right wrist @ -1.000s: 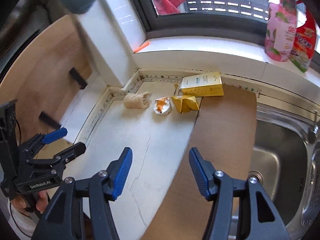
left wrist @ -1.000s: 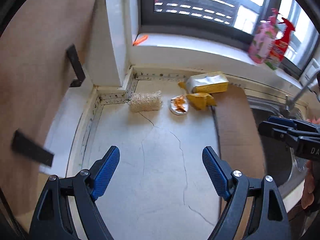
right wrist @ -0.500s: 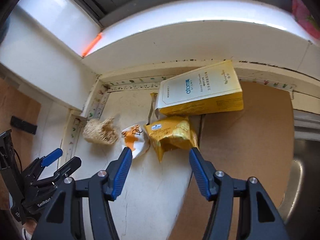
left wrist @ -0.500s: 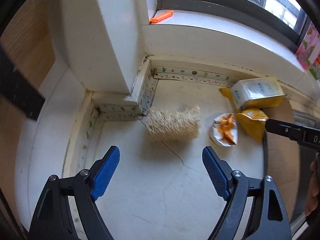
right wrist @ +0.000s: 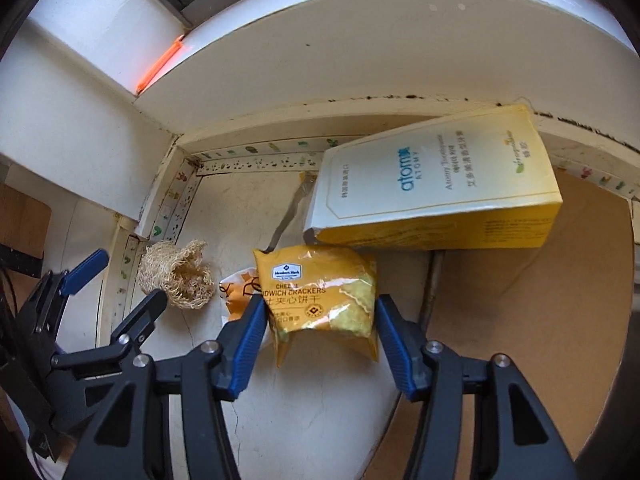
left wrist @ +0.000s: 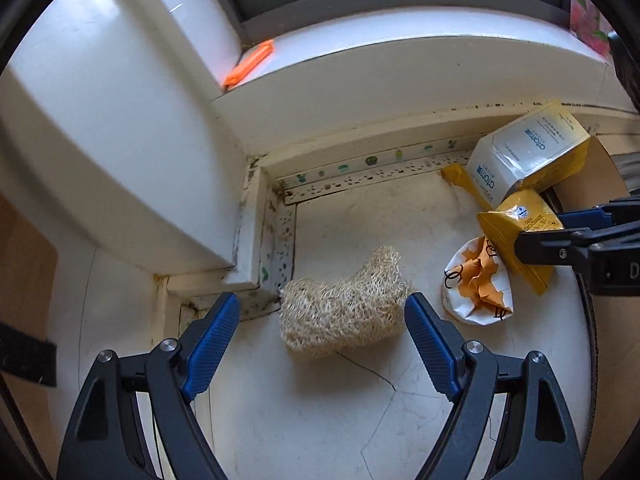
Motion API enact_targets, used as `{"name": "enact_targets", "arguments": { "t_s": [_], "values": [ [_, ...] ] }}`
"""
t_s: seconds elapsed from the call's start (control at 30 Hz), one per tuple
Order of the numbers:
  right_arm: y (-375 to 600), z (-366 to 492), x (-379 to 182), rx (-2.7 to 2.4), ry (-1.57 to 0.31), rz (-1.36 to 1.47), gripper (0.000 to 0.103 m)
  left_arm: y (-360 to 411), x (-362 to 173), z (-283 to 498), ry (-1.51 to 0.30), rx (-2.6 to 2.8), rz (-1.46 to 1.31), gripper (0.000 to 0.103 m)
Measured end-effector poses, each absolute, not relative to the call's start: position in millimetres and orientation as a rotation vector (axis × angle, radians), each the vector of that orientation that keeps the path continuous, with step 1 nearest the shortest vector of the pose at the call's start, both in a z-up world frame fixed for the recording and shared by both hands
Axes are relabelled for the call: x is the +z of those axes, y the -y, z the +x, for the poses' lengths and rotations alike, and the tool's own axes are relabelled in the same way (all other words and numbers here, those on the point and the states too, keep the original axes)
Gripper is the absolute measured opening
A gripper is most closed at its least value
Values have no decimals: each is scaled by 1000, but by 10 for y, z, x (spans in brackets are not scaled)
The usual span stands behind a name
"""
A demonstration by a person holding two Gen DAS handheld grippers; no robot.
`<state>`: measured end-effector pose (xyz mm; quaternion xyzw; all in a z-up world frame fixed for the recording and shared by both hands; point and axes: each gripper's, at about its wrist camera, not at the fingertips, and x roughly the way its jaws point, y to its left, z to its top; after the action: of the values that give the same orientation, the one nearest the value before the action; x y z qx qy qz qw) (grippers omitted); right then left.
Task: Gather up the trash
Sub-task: 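Grasp the fibrous sponge with the left tool while the right tool grasps the yellow snack packet, then carry the sponge and snack packet down over the black bin with both tools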
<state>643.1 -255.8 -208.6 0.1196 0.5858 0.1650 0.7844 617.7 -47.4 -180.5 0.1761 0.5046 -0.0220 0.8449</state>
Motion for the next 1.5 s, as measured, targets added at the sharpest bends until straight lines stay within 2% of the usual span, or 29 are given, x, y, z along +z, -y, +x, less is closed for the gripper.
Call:
{"name": "enact_targets", "arguments": {
  "t_s": [0.4, 0.53, 0.57, 0.6, 0.63, 0.7, 0.73, 0.77, 0.97, 1.13, 1.5],
  "values": [
    [2545, 6359, -2035, 387, -1273, 267, 50, 523, -2100, 6296, -1207, -179, 464, 83],
    [2523, 6324, -1977, 395, -1267, 255, 45, 521, -2213, 6271, -1258, -177, 451, 82],
    [2512, 6314, -1967, 399, -1268, 256, 43, 502, -2258, 6284, -1270, -172, 439, 72],
    [2504, 6302, -1960, 401, -1269, 261, 42, 474, -2271, 6287, -1278, -176, 405, 66],
    [2501, 6289, -1969, 403, -1271, 265, 37, 440, -2265, 6287, -1288, -183, 358, 44],
    [2504, 6248, -1980, 410, -1274, 273, 27, 376, -2273, 6288, -1305, -170, 292, 43],
    [2508, 6231, -1986, 415, -1277, 280, 19, 360, -2273, 6273, -1302, -168, 276, 41],
    [2513, 6199, -1982, 416, -1273, 288, 18, 353, -2279, 6242, -1301, -172, 267, 40],
    [2520, 5962, -1814, 429, -1227, 307, 14, 240, -2181, 6015, -1281, -182, 183, 36],
    [2552, 5593, -1576, 444, -1181, 323, 13, 235, -1892, 5659, -1235, -174, 143, 36],
    [2551, 4087, -1000, 405, -1078, 332, 13, 480, -1154, 4237, -1083, -329, 137, 36]
  ]
}}
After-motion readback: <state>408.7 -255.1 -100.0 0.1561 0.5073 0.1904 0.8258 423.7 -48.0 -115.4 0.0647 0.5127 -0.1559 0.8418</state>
